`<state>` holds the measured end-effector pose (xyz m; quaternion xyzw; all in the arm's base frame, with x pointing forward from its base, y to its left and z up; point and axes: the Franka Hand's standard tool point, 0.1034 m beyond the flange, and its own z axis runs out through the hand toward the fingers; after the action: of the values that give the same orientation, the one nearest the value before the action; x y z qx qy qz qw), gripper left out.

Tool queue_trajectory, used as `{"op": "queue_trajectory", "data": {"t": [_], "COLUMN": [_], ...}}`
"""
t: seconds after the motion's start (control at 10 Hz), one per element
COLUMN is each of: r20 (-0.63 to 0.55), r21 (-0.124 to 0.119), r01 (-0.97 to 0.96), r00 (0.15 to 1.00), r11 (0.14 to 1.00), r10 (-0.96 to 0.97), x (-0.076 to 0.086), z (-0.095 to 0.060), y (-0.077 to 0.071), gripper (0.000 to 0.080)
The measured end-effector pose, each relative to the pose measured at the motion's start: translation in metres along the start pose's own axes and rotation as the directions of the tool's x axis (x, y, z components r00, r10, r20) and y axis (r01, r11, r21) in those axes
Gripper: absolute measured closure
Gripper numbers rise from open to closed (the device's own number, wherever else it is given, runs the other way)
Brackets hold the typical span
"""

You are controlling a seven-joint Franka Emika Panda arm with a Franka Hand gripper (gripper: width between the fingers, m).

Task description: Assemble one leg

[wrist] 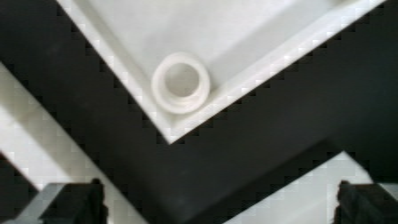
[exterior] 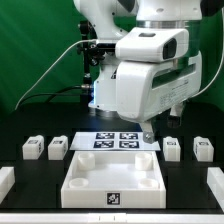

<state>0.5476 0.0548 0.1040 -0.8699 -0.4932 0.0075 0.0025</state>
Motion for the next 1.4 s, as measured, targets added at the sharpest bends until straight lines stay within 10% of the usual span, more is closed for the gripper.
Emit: {"op": "queue_trajectory", "data": {"t": [0.4,1.1,1.4], "r20": [-0.007,-0.032,-0.032], "r21": [0.007,0.071,0.073], "r01": [0.465,0.554,0.553], "r00": [0.885,0.832,0.833], "r11": [0.885,0.829,0.83], "r10": [-0.465,-0.553,-0.552], "x": [-0.066,-0.114,-0.115], "z": [0.041,0.093,0.094], "y": [-0.059,-0.057,-0.058], "gripper": [0.015,0.015,0.0552]}}
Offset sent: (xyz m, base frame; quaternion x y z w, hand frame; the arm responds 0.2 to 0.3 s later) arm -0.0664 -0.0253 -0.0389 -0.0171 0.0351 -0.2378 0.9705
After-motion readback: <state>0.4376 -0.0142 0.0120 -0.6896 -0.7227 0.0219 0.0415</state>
